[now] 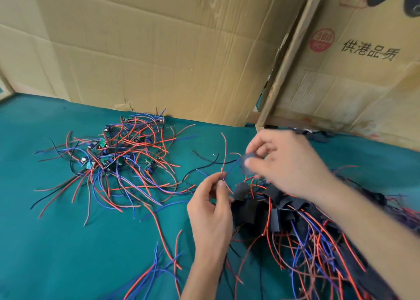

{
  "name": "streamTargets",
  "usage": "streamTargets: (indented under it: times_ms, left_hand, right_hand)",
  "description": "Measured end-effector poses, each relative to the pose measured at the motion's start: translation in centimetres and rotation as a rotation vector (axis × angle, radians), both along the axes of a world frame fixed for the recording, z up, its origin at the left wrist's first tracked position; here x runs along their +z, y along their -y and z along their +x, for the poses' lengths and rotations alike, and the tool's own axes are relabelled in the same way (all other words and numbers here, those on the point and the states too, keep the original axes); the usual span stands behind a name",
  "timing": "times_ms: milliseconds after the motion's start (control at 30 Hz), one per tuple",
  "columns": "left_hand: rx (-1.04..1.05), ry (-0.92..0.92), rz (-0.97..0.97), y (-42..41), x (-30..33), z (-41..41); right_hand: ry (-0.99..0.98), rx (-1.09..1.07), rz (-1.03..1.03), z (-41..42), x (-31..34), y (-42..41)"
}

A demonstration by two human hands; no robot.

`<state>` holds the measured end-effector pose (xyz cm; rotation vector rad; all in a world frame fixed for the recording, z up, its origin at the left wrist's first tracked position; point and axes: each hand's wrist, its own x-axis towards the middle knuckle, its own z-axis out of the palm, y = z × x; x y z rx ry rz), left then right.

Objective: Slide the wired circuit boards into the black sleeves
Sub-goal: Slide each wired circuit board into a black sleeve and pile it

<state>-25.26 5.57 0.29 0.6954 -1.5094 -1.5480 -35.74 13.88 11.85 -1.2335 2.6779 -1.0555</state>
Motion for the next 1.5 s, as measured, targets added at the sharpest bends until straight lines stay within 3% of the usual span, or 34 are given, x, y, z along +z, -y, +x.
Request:
streamTargets:
  times_ms: [100,433,600,700,1167,1500]
  left_hand:
    - [-0.039,-0.012,-0.016,0.1,-0.1,0.2]
    - [0.005,-0.123,0.134,0.4,-0.4,0.1]
    - [0.02,-0.165,0.088,0.3,-0.4,-0.1]
    - [0.001,-0.152,0.023,0.3,-0.6,0.0]
    - [-0.025,-0.1,-0.087,0.2,-0.8,0.0]
    - [0.012,-0.038,-0.133,0.1,-0.3,0.1]
  right_hand:
    - [-0.045,0.045,0.001,4.7,-2.1,1.0]
    - [0.348,0.009,-0.164,4.7,-3.6,0.9]
    - [0.686,-0.277,-0.78,2.6,-2.7,1.0]
    - [0.772,-0.338,-0.925,1.4,-2.1,1.5]
    - [0.669,-0.308,-0.859,0.8,-2.5,3.1]
    - [0.672,-0.138,-0.528,-1.4,-0.1,1.3]
